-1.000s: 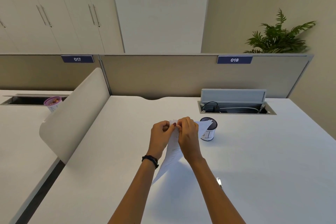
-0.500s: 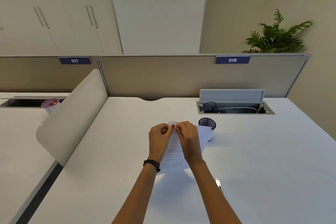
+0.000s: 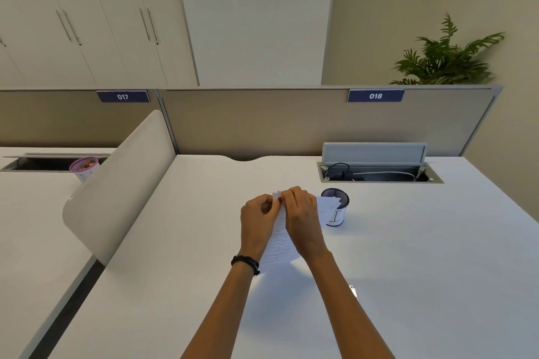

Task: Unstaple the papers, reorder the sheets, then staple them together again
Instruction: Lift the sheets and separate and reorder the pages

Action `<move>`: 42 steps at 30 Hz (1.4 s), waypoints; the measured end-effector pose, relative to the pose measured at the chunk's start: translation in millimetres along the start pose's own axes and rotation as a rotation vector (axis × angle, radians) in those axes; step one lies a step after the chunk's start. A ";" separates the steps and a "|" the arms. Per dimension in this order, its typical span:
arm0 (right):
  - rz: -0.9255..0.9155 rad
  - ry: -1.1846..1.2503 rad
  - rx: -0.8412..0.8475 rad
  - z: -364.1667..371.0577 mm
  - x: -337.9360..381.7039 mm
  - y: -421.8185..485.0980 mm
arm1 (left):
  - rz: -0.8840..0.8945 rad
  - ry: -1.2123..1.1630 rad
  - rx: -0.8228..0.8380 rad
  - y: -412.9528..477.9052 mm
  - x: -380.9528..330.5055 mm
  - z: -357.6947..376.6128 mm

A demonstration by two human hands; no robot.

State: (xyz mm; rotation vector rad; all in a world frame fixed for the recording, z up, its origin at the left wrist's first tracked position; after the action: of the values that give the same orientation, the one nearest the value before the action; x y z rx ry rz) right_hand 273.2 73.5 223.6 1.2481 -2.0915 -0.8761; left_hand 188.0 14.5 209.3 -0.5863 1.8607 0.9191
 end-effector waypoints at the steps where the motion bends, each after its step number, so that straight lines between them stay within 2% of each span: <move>1: 0.009 -0.003 0.000 -0.3 0.1 0.1 | -0.010 -0.015 0.004 0.6 1.1 -0.2; 7: -0.047 0.018 -0.006 -6.9 14.4 2.2 | -0.103 -0.079 0.160 2.1 10.2 12.2; 13: 0.102 0.124 -0.049 -13.5 2.6 -0.1 | -0.125 -0.155 0.065 1.7 17.6 -1.2; 24: 0.152 0.191 -0.044 -3.9 -13.7 -0.6 | -0.087 -0.160 0.030 19.2 20.3 1.1; 32: 0.352 0.228 -0.002 20.6 -74.8 13.3 | -0.141 -0.200 -0.034 50.3 37.7 8.9; 37: 0.543 0.169 0.005 40.0 -136.5 12.0 | -0.163 -0.233 -0.063 78.3 54.2 11.6; 42: 0.642 0.095 0.091 63.9 -177.0 11.3 | -0.182 -0.272 -0.053 108.8 67.2 17.1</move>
State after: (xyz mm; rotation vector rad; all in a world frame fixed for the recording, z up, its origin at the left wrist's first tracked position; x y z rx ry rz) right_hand 295.0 252.7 169.7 0.5667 -2.2603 -0.4243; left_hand 89.5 93.2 181.7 -0.6191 1.5186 0.8818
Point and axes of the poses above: each hand's wrist, its own y-axis towards the middle knuckle, its own z-axis out of the palm, x = y × z, the point moved 9 cm from there along y, towards the middle knuckle, and after that the axes turned 6 degrees about -y, right-handed, at the moved point
